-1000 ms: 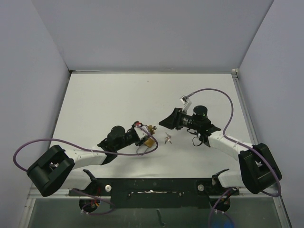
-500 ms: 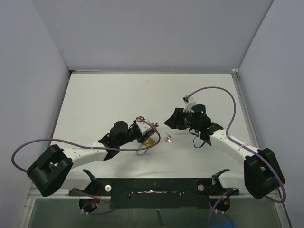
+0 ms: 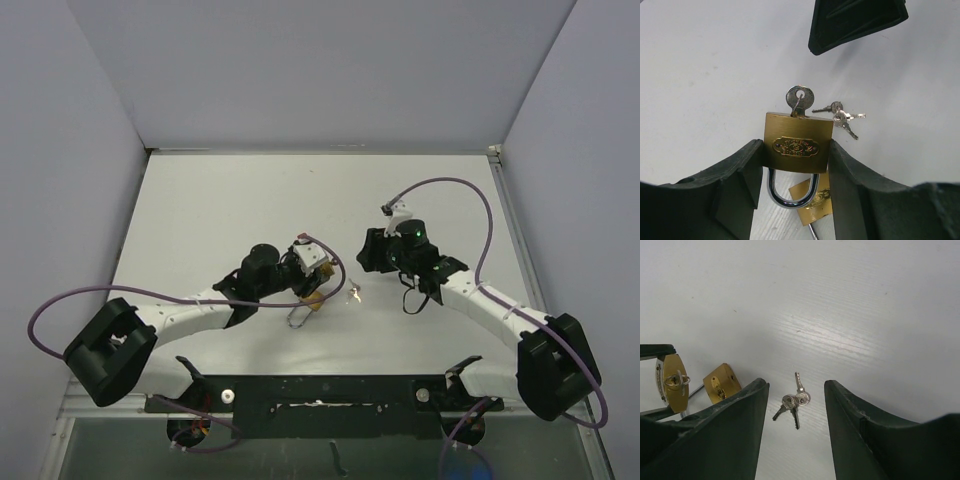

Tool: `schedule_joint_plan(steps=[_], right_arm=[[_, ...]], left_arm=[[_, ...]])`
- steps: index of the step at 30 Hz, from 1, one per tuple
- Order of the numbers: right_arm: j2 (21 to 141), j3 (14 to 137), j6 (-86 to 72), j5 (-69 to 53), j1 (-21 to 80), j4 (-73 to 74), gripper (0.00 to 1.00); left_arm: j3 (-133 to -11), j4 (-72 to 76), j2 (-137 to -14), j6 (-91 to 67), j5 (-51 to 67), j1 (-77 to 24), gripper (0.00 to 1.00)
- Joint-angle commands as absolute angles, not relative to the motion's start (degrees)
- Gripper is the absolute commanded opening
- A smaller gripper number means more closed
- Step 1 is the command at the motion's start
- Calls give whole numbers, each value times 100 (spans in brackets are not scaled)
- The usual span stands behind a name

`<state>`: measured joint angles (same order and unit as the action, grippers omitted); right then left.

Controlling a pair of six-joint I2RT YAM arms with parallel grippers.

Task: Unlock with the key

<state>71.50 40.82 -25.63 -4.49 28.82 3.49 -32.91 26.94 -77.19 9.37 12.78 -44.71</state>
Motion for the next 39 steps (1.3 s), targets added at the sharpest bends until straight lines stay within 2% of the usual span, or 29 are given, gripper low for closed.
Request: schedule_joint_plan(steps=[1,17,30,34,39], right_arm=[[7046,4439,-2194,-80,3039,397,50],[7871,5061,-2153,189,3706,703,49],[8034,5245,-2273,460,3895,914,49],[7972,5171,-2522,513,3477,1130,50],[7529,4662,-2737,-248,2710,774,50]], left_arm=[[-3705,2927,-7781,886,1491,-4500,0],[-4042,2705,-8065,885,1661,-4570,0],[-4191,2613,-8235,872,1563,-4623,0],[-4180,2567,-8206,827,1283,-4624,0],[-4088,2666,-8123,639,1073,-4619,0]])
